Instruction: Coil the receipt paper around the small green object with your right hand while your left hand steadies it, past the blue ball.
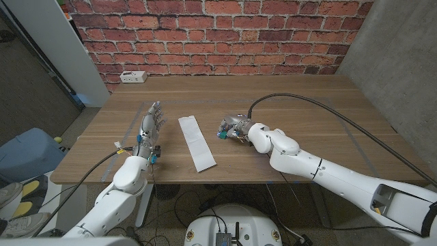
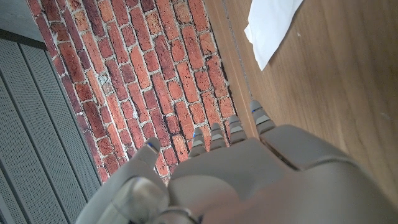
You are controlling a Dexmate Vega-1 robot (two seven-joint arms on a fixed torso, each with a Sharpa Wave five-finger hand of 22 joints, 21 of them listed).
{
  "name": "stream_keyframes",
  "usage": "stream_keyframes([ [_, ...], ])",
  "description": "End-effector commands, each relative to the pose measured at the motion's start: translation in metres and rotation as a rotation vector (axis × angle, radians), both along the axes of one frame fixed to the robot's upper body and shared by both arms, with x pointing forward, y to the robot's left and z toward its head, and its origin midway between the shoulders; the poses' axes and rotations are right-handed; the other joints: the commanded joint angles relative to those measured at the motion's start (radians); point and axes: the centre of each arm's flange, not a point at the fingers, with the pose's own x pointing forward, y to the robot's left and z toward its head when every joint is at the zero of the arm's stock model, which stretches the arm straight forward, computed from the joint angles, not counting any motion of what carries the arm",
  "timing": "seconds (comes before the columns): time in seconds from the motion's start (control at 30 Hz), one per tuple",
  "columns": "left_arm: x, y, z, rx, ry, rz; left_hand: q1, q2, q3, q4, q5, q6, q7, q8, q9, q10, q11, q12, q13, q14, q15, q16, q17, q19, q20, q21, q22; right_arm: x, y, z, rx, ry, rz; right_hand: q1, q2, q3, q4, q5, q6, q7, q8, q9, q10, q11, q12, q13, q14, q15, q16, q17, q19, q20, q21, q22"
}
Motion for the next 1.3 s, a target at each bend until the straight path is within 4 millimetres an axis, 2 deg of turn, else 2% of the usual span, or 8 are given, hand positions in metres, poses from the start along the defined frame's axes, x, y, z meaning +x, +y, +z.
stream_keyframes([
  [0.03, -0.012, -0.001, -0.017, 0.041, 0.057, 0.094, 0.008, -0.001, 0.0, -0.006, 0.0, 0.003, -0.007, -0.003, 0.003, -0.004, -0.002, -0.006, 0.004, 0.007, 0.004, -0.003, 0.003, 0.01, 0.001, -0.002, 0.004, -0.011, -0.005, 0.003, 0.087, -0.079, 0.052, -0.017, 0.008, -0.011, 0.02, 0.009, 0.06, 0.055, 0.006, 0.005, 0.014, 0.003, 0.006, 0.006, 0.01, -0.155, -0.008, -0.003, 0.002, 0.005, 0.011, 0.001],
  [0.2, -0.016, -0.001, -0.029, 0.014, 0.068, 0.107, 0.012, 0.001, 0.002, -0.009, -0.001, 0.003, -0.01, -0.003, 0.003, -0.001, -0.002, -0.006, 0.004, 0.007, 0.002, -0.004, 0.003, 0.008, 0.001, -0.004, 0.004, -0.019, -0.002, 0.002, 0.119, -0.111, 0.068, -0.029, 0.009, -0.013, 0.024, 0.01, 0.061, 0.055, 0.008, 0.005, 0.017, 0.006, 0.006, 0.008, 0.014, -0.15, -0.016, -0.006, 0.001, 0.008, 0.013, 0.0],
  [0.3, -0.019, -0.001, -0.035, 0.002, 0.073, 0.109, 0.014, 0.003, 0.003, -0.01, -0.001, 0.004, -0.01, -0.004, 0.003, 0.0, -0.003, -0.006, 0.004, 0.009, 0.002, -0.004, 0.002, 0.007, 0.001, -0.005, 0.004, -0.024, 0.002, 0.003, 0.123, -0.118, 0.081, -0.07, 0.006, -0.027, 0.046, 0.008, 0.065, 0.058, 0.011, 0.006, 0.02, 0.008, 0.006, 0.011, 0.021, -0.138, -0.023, -0.009, -0.002, 0.01, 0.016, -0.001],
  [0.37, -0.02, 0.0, -0.038, -0.007, 0.073, 0.108, 0.016, 0.004, 0.004, -0.012, -0.001, 0.003, -0.009, -0.004, 0.003, 0.001, -0.001, -0.006, 0.004, 0.009, 0.002, -0.004, 0.002, 0.006, 0.001, -0.006, 0.004, -0.027, 0.006, 0.003, 0.122, -0.118, 0.092, -0.083, 0.006, -0.031, 0.053, 0.009, 0.072, 0.062, 0.015, 0.006, 0.02, 0.01, 0.006, 0.012, 0.022, -0.14, -0.028, -0.01, -0.005, 0.011, 0.016, -0.002],
  [0.83, -0.028, 0.009, -0.045, -0.009, 0.039, 0.139, 0.024, 0.006, 0.008, -0.019, -0.004, 0.02, -0.004, 0.001, 0.003, 0.017, 0.001, -0.003, 0.004, 0.014, -0.002, -0.005, 0.002, 0.003, 0.002, -0.01, 0.004, -0.036, 0.039, -0.006, 0.152, -0.071, 0.157, -0.101, 0.007, -0.034, 0.057, 0.014, 0.08, 0.072, 0.02, 0.005, 0.023, 0.014, 0.001, 0.011, 0.026, -0.14, -0.039, -0.011, -0.022, 0.026, 0.015, -0.004],
  [1.3, -0.025, 0.02, -0.047, -0.007, 0.009, 0.12, 0.028, 0.005, 0.01, -0.024, -0.007, 0.028, -0.003, 0.001, 0.003, 0.024, 0.002, -0.004, 0.004, 0.022, -0.002, -0.004, 0.002, 0.006, 0.001, -0.011, 0.004, -0.036, 0.074, -0.018, 0.147, -0.027, 0.215, -0.108, 0.01, -0.033, 0.055, 0.016, 0.077, 0.076, 0.02, 0.004, 0.016, 0.016, -0.006, 0.012, 0.011, -0.142, -0.052, -0.011, -0.032, 0.03, 0.016, -0.006],
])
